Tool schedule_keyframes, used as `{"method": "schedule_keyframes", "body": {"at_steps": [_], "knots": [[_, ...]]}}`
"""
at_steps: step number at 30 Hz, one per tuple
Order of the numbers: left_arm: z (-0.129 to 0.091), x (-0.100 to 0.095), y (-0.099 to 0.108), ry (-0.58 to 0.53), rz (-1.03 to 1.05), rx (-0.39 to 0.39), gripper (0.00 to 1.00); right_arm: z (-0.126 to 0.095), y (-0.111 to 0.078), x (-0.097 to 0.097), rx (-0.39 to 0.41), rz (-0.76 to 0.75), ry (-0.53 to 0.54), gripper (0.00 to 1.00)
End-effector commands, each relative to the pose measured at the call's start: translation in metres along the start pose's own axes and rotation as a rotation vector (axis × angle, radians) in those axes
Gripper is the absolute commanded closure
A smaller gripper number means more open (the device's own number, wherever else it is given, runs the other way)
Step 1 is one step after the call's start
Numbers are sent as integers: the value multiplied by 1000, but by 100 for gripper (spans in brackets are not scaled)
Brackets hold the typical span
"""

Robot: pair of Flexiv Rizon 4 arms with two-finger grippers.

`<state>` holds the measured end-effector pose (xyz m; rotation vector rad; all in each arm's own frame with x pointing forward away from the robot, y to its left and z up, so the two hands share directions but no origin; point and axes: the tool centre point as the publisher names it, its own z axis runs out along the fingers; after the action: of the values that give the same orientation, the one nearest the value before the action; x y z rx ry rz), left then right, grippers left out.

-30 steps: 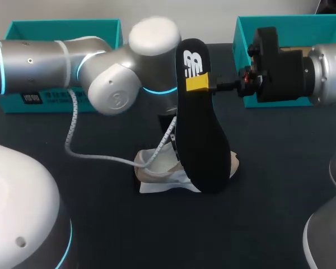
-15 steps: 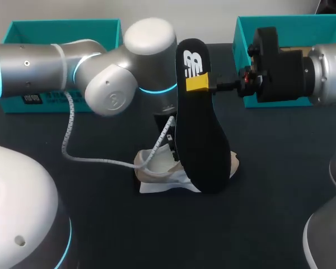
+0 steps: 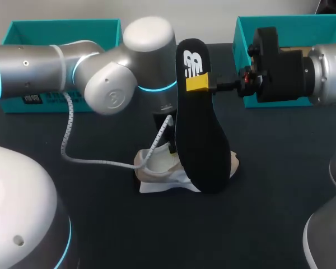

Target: Take the shoe out of the shoebox, open the shoe tongue, remove and reinsert the insole, then place the shoe into the shoebox

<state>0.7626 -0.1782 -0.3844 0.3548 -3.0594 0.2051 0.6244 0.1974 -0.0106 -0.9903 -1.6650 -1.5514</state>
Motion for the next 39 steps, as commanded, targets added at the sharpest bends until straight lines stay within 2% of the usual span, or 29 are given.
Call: {"method": "schedule_keyframes", "body": {"at_steps": [1, 5, 8, 14, 18, 20, 24, 29, 31, 39], "knots": [[3, -3, -1, 30, 16, -8, 100, 4, 1, -1, 1, 1, -1, 100], [2, -3, -2, 54, 61, -23, 100, 4, 1, -1, 1, 1, -1, 100], [-5, -11, -4, 173, 208, -30, 100, 4, 1, -1, 1, 1, -1, 100], [-22, -19, -6, 299, 508, -59, 100, 4, 1, -1, 1, 1, -1, 100], [-32, -25, -5, 455, 712, -21, 100, 4, 1, -1, 1, 1, -1, 100], [-35, -30, -7, 532, 747, 3, 100, 4, 1, -1, 1, 1, -1, 100], [-46, -35, -9, 618, 792, 58, 100, 4, 1, -1, 1, 1, -1, 100], [-54, -32, -9, 621, 807, 52, 100, 4, 1, -1, 1, 1, -1, 100], [-54, -29, -9, 598, 792, 18, 100, 4, 1, -1, 1, 1, -1, 100], [-54, -29, -9, 598, 792, 18, 100, 4, 1, -1, 1, 1, -1, 100]]}}
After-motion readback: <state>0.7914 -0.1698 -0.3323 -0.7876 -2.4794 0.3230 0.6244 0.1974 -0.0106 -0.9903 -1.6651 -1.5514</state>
